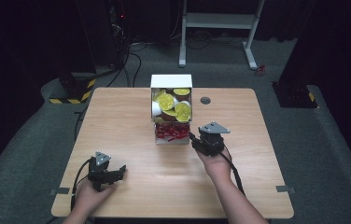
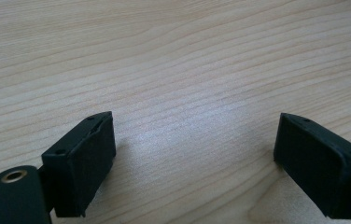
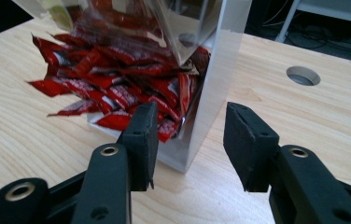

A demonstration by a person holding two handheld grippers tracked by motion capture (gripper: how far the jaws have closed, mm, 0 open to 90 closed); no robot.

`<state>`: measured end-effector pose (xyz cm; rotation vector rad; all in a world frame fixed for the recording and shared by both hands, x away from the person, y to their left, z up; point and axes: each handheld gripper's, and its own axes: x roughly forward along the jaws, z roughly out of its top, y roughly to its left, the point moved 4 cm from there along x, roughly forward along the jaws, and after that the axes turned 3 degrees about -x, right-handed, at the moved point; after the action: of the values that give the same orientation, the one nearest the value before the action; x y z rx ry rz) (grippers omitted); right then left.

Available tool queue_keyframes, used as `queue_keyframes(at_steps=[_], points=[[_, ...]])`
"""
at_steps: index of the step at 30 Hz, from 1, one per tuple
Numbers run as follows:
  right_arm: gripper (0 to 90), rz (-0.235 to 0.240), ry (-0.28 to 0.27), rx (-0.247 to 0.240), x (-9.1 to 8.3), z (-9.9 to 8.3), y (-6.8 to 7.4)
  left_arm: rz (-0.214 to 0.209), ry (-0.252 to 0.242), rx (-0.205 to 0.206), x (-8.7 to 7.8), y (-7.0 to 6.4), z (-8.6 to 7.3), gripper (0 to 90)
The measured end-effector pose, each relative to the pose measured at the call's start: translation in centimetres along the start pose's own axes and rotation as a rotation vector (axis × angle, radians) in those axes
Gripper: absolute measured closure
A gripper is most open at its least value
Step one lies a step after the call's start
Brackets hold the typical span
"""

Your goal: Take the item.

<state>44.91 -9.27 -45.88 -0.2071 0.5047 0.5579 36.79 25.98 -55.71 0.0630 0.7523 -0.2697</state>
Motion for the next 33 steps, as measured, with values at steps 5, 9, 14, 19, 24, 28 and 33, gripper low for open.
queue_keyframes(at_steps=[5, 9, 14, 19, 24, 28, 33], points=[[55.6, 0.001, 0.000, -0.002, 0.6, 0.3, 0.0, 0.000, 0.000, -0.001, 0.0, 0.0, 0.0, 13.2], [56.9, -0.001, 0.009, 0.002, 1.3, 0.3, 0.0, 0.000, -0.001, 0.000, 0.0, 0.0, 0.0, 13.2], [58.8, 0.008, 0.012, 0.010, 1.8, 0.6, -0.2, 0.000, 0.000, 0.002, 0.0, 0.0, 0.0, 13.2], [62.3, 0.009, 0.016, 0.009, 2.3, 0.9, -0.3, 0.000, -0.001, 0.002, 0.0, 0.0, 0.0, 13.2], [65.9, 0.001, 0.030, 0.034, 2.7, 0.9, -0.6, -0.001, -0.001, 0.006, 0.0, 0.0, 0.0, 13.3], [70.4, 0.006, 0.021, 0.027, 2.8, 1.0, -0.6, -0.001, -0.001, 0.006, 0.0, 0.0, 0.0, 13.3], [74.3, 0.012, 0.021, 0.017, 3.1, 1.0, -0.3, -0.001, -0.001, 0.007, 0.0, 0.0, 0.0, 13.3]])
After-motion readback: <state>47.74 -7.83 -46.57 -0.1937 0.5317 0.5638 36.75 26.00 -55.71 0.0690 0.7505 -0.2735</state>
